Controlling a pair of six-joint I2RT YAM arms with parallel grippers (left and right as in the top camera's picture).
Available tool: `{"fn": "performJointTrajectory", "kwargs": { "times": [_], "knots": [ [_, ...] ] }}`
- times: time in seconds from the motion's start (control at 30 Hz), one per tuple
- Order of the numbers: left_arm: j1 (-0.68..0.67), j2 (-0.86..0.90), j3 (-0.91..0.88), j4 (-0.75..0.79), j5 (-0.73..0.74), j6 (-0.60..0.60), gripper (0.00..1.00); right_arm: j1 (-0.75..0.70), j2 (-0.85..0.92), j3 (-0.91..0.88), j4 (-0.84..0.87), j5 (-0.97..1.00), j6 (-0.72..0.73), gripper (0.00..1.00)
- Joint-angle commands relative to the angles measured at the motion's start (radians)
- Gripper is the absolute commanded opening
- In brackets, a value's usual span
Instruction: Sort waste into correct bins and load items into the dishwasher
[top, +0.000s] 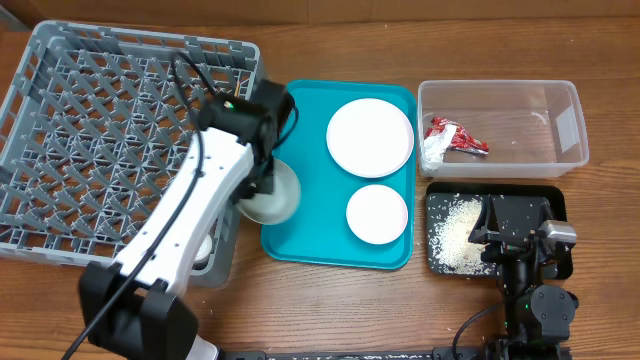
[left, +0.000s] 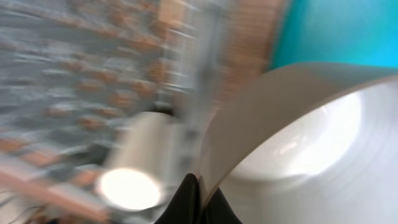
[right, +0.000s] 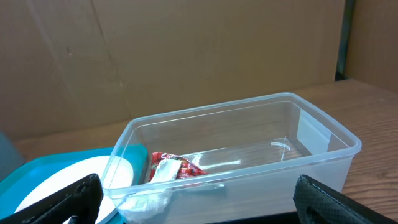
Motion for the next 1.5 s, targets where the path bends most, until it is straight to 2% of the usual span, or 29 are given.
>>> {"fn": "performJointTrajectory", "kwargs": {
  "times": [0.0, 0.1, 0.17, 0.43, 0.57, 0.67, 0.9, 1.17, 1.47],
  "knots": [
    [-0.005, -0.04, 0.113, -0.078, -0.354, -0.069, 0.04, 0.0, -0.012, -0.011, 0.006, 0.008, -0.006, 1.0],
    [-0.005, -0.04, 0.132, -0.138, -0.552, -0.114, 0.04, 0.0, -0.012, -0.011, 0.006, 0.008, -0.006, 1.0],
    [-0.001, -0.036, 0.13, -0.148, -0.606, -0.146, 0.04, 0.0, -0.012, -0.011, 0.006, 0.008, -0.006, 1.0],
    [0.029, 0.002, 0.066, -0.013, -0.853, -0.167, 0.04, 0.0, -0.012, -0.011, 0.006, 0.008, -0.006, 1.0],
    [0.065, 0.026, 0.002, 0.069, -0.876, -0.166, 0.04, 0.0, -0.012, -0.011, 0.006, 0.008, -0.006, 1.0],
    [0.098, 0.056, -0.089, 0.19, -0.902, -0.142, 0.04, 0.0, -0.012, -0.011, 0.006, 0.008, -0.006, 1.0],
    [0.1, 0.155, -0.159, 0.331, -0.898, -0.124, 0.06, 0.0, -0.012, -0.011, 0.006, 0.008, -0.006, 1.0],
    [0.094, 0.293, -0.16, 0.319, -0.93, -0.106, 0.05, 0.0, -0.012, -0.011, 0.006, 0.008, -0.006, 1.0],
    [-0.009, 0.276, -0.159, 0.261, -0.948, -0.112, 0.05, 0.0, -0.012, -0.011, 0.006, 0.008, -0.006, 1.0]
  ]
}}
